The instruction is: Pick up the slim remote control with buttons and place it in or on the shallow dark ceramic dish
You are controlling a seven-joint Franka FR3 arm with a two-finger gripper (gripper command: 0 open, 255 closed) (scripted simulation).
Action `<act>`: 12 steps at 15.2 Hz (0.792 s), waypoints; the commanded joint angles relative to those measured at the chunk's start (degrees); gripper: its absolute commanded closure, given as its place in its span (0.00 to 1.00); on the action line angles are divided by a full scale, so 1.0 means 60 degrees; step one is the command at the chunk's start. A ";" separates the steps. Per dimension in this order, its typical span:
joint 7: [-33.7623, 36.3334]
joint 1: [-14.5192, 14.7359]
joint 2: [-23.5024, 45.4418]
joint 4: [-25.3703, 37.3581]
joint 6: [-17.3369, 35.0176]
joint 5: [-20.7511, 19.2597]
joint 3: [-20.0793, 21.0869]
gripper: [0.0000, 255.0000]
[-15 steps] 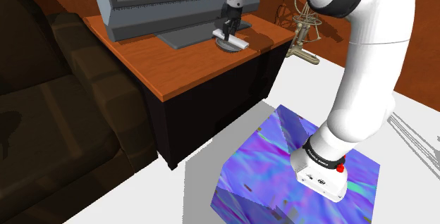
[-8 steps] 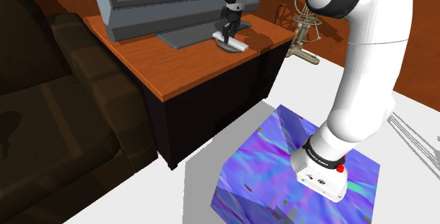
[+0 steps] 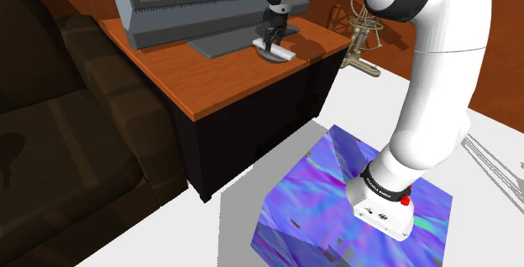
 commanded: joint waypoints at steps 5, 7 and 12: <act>0.0036 0.0007 -0.0318 0.0759 -0.1075 -0.0054 -0.0025 0.00; 0.0036 0.0007 -0.0319 0.0757 -0.1074 -0.0054 -0.0025 0.00; 0.0036 0.0006 -0.0318 0.0759 -0.1075 -0.0054 -0.0025 0.00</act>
